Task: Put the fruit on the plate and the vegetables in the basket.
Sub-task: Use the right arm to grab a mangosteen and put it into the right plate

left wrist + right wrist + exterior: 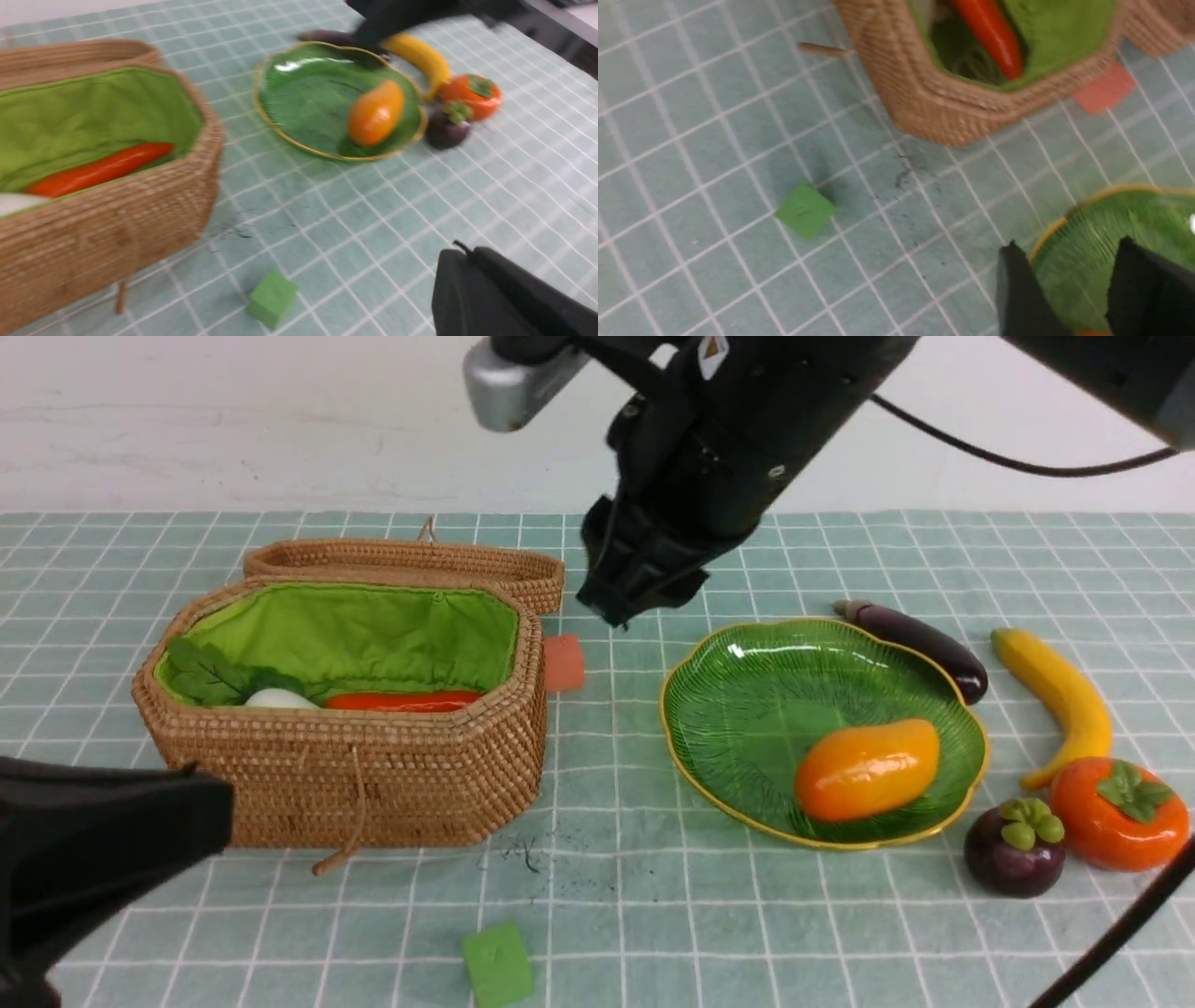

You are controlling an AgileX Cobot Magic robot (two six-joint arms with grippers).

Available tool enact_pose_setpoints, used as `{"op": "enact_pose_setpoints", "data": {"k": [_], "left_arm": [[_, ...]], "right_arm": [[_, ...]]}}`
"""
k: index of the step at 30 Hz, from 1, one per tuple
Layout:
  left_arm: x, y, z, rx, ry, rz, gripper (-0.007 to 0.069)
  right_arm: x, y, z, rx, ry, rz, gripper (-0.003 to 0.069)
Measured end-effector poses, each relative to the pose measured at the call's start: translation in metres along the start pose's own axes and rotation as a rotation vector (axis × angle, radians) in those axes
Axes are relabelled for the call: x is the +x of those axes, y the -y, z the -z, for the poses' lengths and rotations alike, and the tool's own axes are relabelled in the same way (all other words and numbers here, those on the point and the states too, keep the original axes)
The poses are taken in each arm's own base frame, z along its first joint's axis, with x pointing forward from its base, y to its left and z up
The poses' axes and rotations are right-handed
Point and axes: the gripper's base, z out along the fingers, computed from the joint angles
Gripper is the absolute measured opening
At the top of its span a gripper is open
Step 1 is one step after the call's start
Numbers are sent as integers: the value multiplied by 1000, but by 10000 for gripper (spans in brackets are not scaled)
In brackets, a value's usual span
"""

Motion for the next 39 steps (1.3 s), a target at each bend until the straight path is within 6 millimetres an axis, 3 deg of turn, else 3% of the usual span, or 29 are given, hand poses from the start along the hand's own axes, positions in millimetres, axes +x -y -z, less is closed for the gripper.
{"op": "enact_pose_setpoints", "data": {"k": [4,8,9,12,13,15,16,17,18,19,23,26,30,39], "left_arm": [[1,6,0,70,-5,-41,-13],[0,8,0,87,0,-69,-13],[0,8,0,87,0,-75,-13],[0,8,0,87,0,-78,-13],[0,7,0,83,0,-85,-13],[0,7,0,77,1,-92,-13],[0,7,0,74,2,-96,-13],[0,7,0,74,2,-96,-13],[0,7,0,72,2,-99,-13],[0,7,0,72,2,-99,-13],[0,6,-2,68,-4,-102,-13],[1,6,-4,67,-12,-103,-13],[1,6,-5,64,-16,-106,-13],[1,6,-6,61,-18,-109,-13]], "right_arm": [[36,39,2,183,-103,-260,72],[101,87,-12,280,-271,-534,33],[129,102,-23,282,-350,-616,43],[163,115,-38,244,-441,-691,85],[182,120,-50,186,-469,-697,154],[194,125,-58,140,-468,-685,224],[201,128,-64,107,-456,-637,317],[202,128,-65,106,-452,-641,317],[208,131,-71,85,-433,-580,428],[209,131,-73,81,-431,-575,440],[219,133,-95,59,-406,-452,647],[222,136,-108,57,-400,-410,673],[228,141,-124,66,-414,-378,638],[234,141,-133,61,-441,-368,597]]}}
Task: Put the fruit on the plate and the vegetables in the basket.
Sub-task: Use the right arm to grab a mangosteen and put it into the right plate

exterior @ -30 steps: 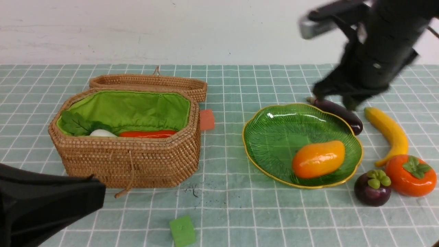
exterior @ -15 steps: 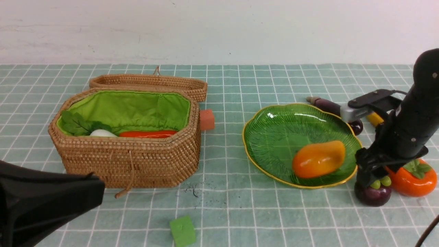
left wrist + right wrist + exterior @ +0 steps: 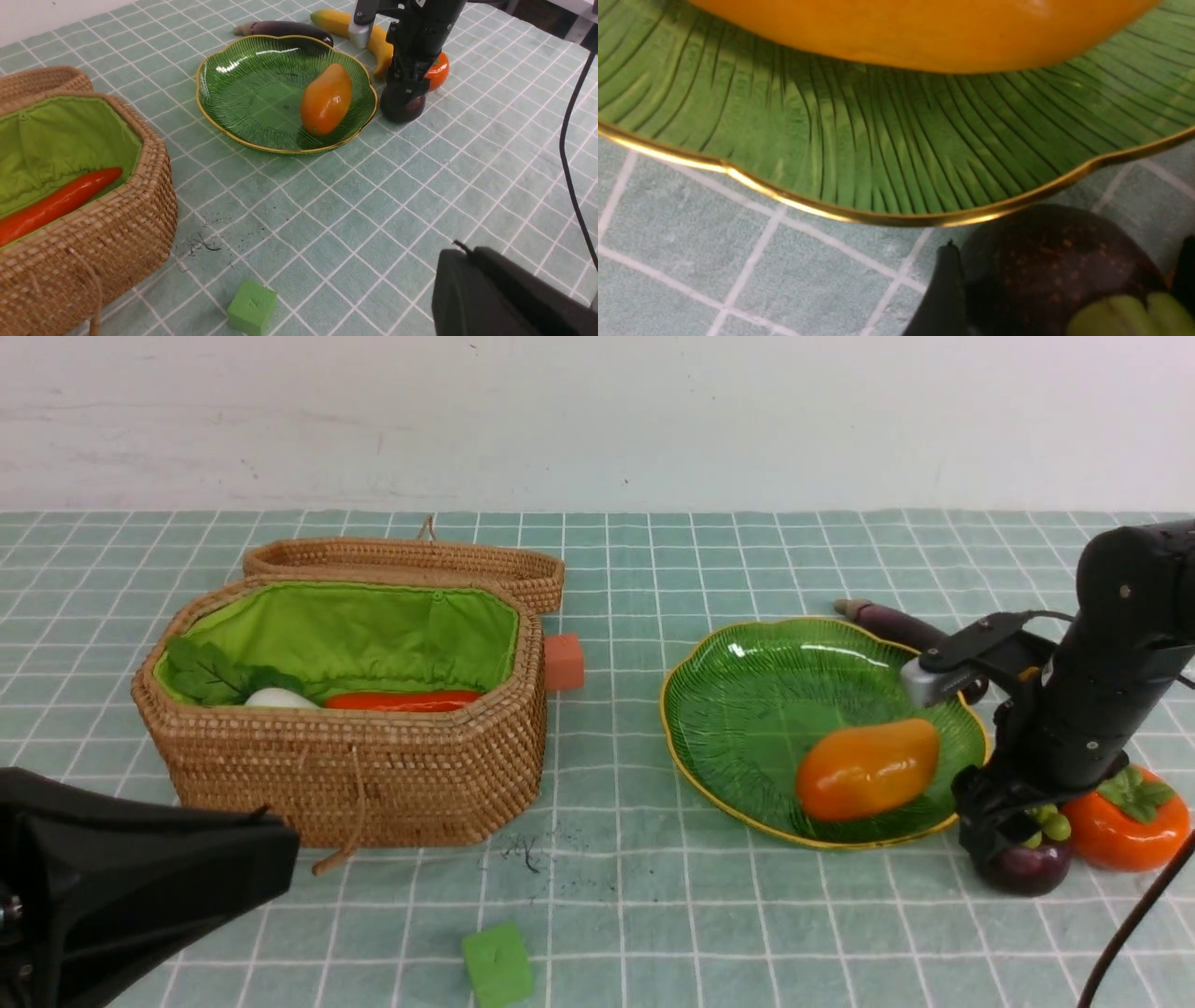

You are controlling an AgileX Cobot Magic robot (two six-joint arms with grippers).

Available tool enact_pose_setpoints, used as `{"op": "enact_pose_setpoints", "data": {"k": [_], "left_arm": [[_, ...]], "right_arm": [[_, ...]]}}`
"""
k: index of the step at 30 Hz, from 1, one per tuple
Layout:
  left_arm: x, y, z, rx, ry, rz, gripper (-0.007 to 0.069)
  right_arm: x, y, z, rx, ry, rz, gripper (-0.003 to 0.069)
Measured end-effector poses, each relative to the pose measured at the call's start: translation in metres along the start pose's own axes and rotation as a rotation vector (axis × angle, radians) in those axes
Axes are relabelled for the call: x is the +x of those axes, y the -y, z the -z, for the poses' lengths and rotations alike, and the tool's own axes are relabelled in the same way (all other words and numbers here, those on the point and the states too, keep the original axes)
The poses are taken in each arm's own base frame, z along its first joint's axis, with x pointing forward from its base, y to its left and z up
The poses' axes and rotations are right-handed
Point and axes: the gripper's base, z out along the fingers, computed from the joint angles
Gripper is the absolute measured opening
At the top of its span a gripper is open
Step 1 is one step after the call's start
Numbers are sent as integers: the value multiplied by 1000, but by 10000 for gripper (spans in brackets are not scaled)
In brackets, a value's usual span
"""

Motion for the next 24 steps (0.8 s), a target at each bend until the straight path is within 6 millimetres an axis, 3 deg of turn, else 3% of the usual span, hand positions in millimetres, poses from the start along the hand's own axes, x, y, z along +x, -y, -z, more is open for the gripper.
{"op": "enact_pose_setpoints", "data": {"k": [6,11,14,16,17,18,19,21,23,24], "left_arm": [[0,0,0,-1,1,-2,-13],[0,0,0,-2,3,-2,-13],[0,-1,0,-7,4,-10,-13],[-1,-1,0,-7,9,-10,-13],[-1,-1,0,-6,10,-10,-13],[-2,0,0,-5,21,-10,-13],[-2,0,0,-5,21,-10,-13],[-6,0,0,0,67,-10,-13],[-9,0,0,3,97,-10,-13],[-12,1,1,6,131,-10,-13]], "right_arm": [[0,-1,-19,-34,-47,-11,594],[3,-6,-19,-85,-77,-47,549],[4,-7,-7,-97,-85,-85,549],[1,-7,21,-94,-70,-134,549],[1,-7,23,-94,-68,-144,549],[-3,-7,42,-97,-30,-181,549],[-3,-8,44,-99,-24,-187,549],[-21,-10,77,-135,173,-252,549],[-32,-12,88,-139,288,-255,549],[-47,-14,95,-149,420,-257,549]]}}
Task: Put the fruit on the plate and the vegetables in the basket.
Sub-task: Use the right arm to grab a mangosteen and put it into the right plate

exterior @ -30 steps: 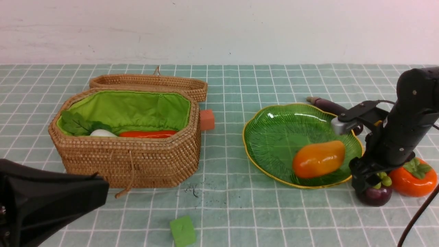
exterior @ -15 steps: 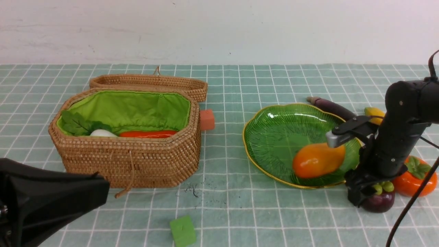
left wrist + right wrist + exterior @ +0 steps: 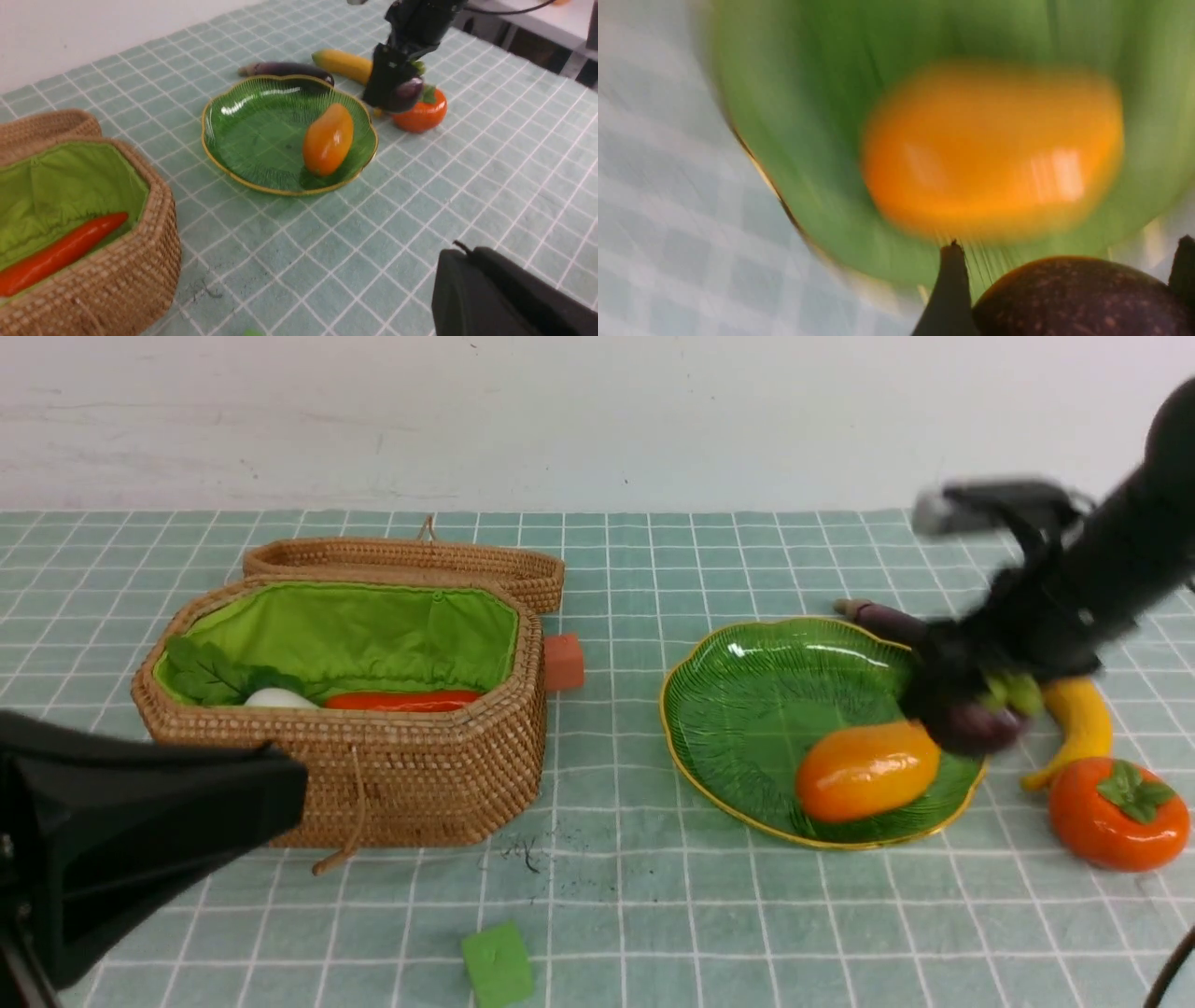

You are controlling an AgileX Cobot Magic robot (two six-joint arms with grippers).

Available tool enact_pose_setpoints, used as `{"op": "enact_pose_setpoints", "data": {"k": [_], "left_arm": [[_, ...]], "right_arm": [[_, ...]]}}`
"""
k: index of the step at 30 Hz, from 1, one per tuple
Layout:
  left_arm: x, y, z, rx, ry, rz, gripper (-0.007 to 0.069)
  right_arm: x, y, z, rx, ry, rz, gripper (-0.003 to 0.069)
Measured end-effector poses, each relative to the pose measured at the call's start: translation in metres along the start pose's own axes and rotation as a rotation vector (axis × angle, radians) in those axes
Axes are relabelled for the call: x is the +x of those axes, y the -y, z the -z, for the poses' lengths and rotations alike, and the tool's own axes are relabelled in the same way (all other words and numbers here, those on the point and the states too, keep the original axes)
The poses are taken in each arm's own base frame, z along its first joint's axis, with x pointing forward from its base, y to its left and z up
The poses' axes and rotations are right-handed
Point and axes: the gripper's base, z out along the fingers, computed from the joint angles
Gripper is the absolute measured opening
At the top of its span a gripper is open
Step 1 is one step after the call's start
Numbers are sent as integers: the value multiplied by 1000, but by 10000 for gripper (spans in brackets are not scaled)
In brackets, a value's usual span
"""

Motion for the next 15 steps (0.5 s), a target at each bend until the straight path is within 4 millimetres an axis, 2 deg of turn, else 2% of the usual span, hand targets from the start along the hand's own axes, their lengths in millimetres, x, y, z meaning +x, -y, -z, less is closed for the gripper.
{"op": "enact_pose_setpoints", "data": {"k": [3,4,5,7,8,9,10,11,12,15], "left_arm": [[-6,0,0,3,67,-7,-13],[-6,0,0,3,71,-7,-13],[-8,0,0,1,91,-15,-13],[-10,0,0,0,108,-22,-13],[-10,0,0,-1,111,-23,-13],[-10,0,0,-1,111,-24,-13],[-10,0,0,-2,113,-26,-13],[-10,0,0,-2,112,-26,-13],[-10,0,0,-2,112,-26,-13],[-10,0,0,-3,113,-28,-13]], "right_arm": [[-21,-10,-25,-33,192,14,549],[-21,-10,-25,-33,192,14,549],[-25,-11,-46,-17,248,38,549],[-27,-11,-70,5,285,57,549],[-24,-10,-90,21,288,71,549],[-23,-11,-93,19,282,69,549],[-21,-10,-106,26,279,68,549],[-20,-9,-112,27,276,62,559],[-17,-9,-119,27,266,61,601],[-18,-10,-117,21,263,67,669]]}}
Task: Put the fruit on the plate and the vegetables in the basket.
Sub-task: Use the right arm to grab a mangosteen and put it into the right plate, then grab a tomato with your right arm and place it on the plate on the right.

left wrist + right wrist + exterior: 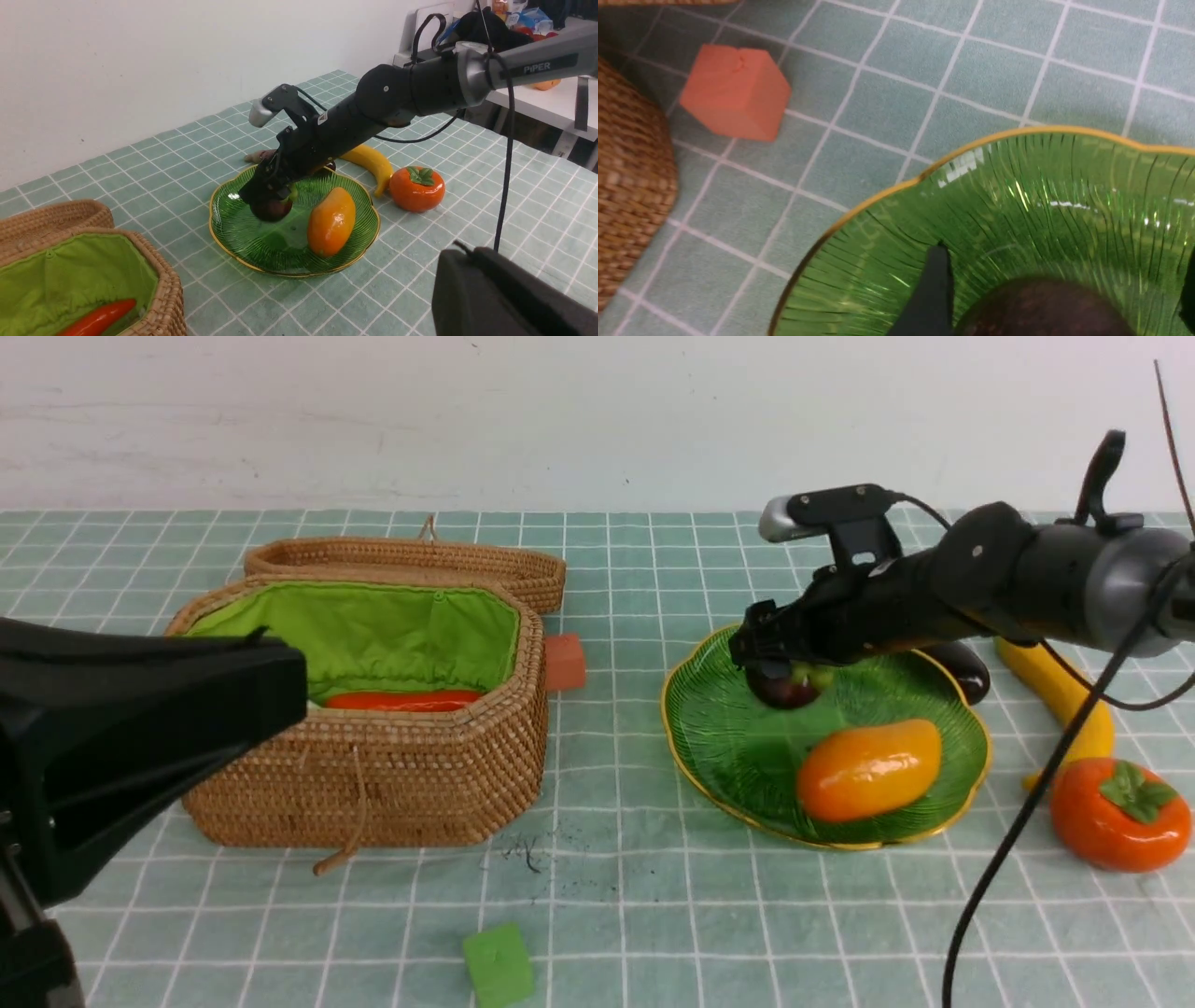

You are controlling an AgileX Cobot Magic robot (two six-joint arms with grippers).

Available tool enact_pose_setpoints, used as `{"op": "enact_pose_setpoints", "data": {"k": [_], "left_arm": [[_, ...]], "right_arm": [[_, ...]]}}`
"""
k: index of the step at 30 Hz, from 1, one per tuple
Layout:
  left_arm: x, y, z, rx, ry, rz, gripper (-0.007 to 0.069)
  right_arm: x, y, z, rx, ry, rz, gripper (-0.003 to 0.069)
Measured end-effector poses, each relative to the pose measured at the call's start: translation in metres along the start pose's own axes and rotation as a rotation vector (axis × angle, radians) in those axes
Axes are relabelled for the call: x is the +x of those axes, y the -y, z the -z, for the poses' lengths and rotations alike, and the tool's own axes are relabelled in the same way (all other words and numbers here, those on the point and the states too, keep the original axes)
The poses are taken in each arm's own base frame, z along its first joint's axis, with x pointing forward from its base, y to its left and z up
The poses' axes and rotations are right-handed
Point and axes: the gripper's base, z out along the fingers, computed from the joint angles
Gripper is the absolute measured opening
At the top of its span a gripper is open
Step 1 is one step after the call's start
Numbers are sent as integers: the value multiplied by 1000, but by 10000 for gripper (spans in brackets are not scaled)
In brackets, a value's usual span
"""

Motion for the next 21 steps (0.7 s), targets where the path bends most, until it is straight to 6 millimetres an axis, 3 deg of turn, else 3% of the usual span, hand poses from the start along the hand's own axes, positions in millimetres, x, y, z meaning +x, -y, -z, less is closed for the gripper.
{"op": "enact_pose_setpoints", "data": {"k": [4,7,9,12,13,15,17,18,21], "left_arm": [[0,0,0,0,0,0,-13],[0,0,0,0,0,0,-13],[0,0,0,0,0,0,-11],[0,0,0,0,0,0,-10],[0,0,0,0,0,0,-10],[0,0,0,0,-1,0,-10],[0,0,0,0,-4,0,-10],[1,0,0,-1,-7,-1,-10],[1,0,0,-2,-14,-1,-10]], "right_arm": [[-9,-4,22,-46,-22,16,671],[-21,-5,54,-83,-42,41,638],[-26,2,93,-110,-111,-1,553],[-25,16,124,-82,-194,-57,456],[-19,31,143,-37,-275,-123,358],[-3,51,166,38,-405,-201,229],[9,64,175,85,-460,-261,171],[23,76,188,136,-486,-341,98],[51,101,203,214,-478,-506,50]]}}
